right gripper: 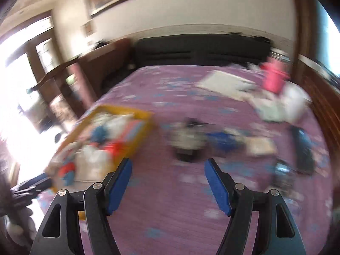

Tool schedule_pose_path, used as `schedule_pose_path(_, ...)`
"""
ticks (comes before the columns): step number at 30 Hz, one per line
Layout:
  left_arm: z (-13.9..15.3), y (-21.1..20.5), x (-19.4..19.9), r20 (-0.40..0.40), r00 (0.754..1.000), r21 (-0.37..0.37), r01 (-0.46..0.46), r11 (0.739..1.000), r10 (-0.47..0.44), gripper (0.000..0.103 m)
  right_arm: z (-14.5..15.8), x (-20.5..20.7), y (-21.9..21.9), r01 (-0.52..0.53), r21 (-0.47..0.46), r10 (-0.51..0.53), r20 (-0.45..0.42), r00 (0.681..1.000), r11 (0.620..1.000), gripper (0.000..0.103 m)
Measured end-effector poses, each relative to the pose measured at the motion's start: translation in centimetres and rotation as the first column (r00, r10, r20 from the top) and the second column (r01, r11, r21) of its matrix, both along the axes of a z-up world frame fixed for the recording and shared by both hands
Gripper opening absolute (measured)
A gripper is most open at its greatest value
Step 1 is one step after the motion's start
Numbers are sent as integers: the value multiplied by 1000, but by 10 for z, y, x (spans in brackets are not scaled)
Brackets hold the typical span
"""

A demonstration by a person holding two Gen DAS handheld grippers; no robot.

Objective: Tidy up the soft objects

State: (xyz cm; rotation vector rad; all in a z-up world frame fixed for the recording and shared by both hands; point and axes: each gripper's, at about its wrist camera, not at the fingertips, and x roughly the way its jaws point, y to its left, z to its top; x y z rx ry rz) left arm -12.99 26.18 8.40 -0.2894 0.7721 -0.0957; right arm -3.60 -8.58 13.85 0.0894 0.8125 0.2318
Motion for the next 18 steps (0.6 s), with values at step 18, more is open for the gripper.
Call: schedule_pose_path(18,-1,-102,7,-25,970,83,242,967,-241,83,-80,60,-133,286,-17,-280,-275,920,958,75)
